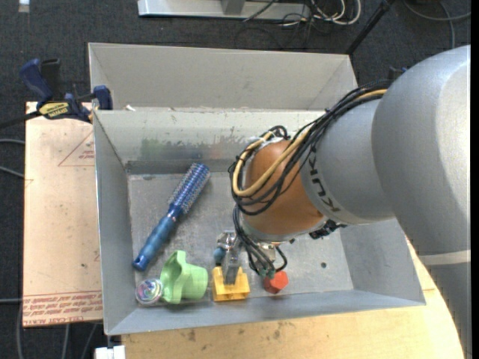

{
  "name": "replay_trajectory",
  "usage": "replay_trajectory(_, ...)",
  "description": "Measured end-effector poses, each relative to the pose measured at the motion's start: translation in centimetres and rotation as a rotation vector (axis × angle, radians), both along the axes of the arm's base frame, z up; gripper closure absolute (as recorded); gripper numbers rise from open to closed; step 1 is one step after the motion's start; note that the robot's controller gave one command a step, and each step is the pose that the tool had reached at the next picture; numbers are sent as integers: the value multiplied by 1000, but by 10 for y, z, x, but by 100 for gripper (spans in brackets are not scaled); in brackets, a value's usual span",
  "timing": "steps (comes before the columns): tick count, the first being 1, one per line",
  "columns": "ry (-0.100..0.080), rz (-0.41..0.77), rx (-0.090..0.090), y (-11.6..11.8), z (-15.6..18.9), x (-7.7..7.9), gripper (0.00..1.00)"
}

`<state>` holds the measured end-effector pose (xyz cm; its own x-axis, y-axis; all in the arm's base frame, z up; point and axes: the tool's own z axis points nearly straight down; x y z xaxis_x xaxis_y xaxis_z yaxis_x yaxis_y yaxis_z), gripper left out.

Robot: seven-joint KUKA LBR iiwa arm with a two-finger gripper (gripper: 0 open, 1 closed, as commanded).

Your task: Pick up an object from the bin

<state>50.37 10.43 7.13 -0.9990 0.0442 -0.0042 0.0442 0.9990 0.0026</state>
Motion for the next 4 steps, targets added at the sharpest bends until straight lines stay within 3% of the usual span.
replay_trajectory(1, 1, 16, -1, 1, -1, 15, 100)
replay_trajectory(2, -3, 17, -1, -8, -1, 68, 100)
replay_trajectory(3, -11, -10, 0, -15, 103, 129, 100)
replay_trajectory(4, -9, 12, 0, -2, 190, 130, 100)
